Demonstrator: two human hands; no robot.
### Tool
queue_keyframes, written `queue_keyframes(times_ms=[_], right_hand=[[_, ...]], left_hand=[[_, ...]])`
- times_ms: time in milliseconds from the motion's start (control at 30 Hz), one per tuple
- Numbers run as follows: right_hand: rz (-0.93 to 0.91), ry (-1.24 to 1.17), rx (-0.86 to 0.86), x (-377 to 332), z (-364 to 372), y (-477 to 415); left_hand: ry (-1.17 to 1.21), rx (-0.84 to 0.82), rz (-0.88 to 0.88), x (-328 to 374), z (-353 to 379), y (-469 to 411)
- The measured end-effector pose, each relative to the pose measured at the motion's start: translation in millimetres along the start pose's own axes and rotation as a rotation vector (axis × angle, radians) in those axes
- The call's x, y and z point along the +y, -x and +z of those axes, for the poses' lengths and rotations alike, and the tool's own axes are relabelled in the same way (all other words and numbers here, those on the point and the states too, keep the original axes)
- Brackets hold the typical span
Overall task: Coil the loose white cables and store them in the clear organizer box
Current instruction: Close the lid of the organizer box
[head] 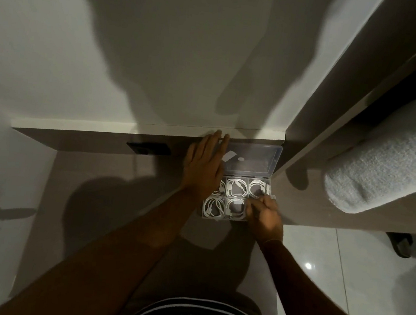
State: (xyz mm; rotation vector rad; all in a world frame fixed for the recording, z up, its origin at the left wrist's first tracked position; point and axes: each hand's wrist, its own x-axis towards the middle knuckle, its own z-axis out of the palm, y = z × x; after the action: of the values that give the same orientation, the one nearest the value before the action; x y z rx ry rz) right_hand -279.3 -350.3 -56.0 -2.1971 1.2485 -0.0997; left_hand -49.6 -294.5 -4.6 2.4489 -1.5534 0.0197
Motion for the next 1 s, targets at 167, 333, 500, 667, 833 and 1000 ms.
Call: queue_keyframes(times_ms=[167,333,500,667,833,1000], right_hand=[[-0.025,0.034,0.147,-2.2,-14.6,-3.1],[-0.045,0.008,0.324,-3.4,-26.8,-7.6],[-0.07,-0.054,0.417,-12.7,-30.1,-11.7],[-0.058,-0.086,0.461,-25.9,-38.1,-19.2],[-0.037,-0.133,0.436,-29.2,-39.0,-23.5],[-0.04,-0.196,0.324,-38.3,-44.2,-40.7]], left_hand=[[-0.106,-0.062,0.022,0.1,1.4,-8.5],[-0.136,-0.048,0.0,6.8,-1.9,-6.3],[-0.137,-0.112,0.0,8.2,-0.9,10.0],[-0.076,-0.142,-0.044,11.7,-0.7,25.3],[0.379,-0.069,-0.28,13.2,-0.9,34.7],[1.118,0.021,-0.741,22.6,-16.6,14.6]])
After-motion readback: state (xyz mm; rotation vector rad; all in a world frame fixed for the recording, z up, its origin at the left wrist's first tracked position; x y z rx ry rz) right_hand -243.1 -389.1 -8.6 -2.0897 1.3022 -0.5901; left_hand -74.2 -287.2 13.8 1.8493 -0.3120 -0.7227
